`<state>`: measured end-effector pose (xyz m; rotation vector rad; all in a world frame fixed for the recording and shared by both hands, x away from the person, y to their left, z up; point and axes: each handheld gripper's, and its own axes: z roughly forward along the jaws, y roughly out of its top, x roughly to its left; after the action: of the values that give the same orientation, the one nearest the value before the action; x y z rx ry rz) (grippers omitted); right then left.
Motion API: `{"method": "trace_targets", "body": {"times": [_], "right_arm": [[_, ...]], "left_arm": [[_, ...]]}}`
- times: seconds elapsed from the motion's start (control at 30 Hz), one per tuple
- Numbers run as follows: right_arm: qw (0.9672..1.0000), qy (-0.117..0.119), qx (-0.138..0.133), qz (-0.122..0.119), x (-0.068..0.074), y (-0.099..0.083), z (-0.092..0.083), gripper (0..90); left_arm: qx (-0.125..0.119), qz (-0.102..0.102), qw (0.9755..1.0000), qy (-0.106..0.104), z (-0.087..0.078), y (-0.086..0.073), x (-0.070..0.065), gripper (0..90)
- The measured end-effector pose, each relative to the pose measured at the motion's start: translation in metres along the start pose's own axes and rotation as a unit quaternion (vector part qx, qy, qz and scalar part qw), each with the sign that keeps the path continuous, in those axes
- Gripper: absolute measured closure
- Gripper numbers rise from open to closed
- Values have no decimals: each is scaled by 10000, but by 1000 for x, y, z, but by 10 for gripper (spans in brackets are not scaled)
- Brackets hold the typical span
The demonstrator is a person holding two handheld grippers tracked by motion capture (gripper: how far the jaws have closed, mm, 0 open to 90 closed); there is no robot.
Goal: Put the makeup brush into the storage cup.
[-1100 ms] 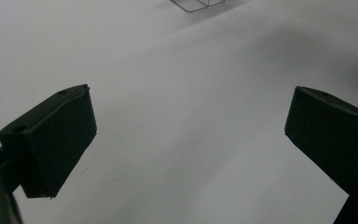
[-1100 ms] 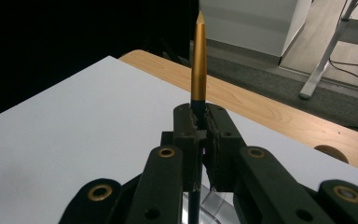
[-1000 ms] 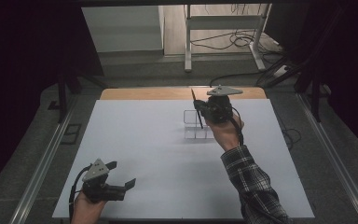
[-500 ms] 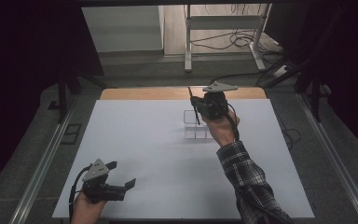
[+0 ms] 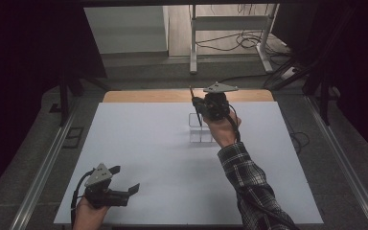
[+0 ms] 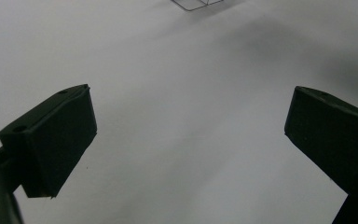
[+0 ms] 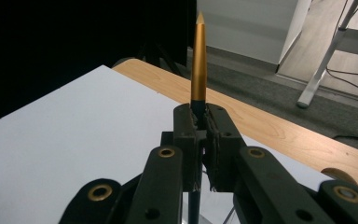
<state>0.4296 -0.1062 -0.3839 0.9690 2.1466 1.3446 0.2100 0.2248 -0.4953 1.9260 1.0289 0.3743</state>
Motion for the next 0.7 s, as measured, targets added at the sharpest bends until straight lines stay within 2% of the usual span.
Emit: {"method": "trace_targets", "body": {"times": [0.7], "right_arm": [[9999, -103, 36, -1, -6, -5, 22, 834]], "left_arm": [[-12, -5, 10000, -17, 0, 0, -1, 25]]}}
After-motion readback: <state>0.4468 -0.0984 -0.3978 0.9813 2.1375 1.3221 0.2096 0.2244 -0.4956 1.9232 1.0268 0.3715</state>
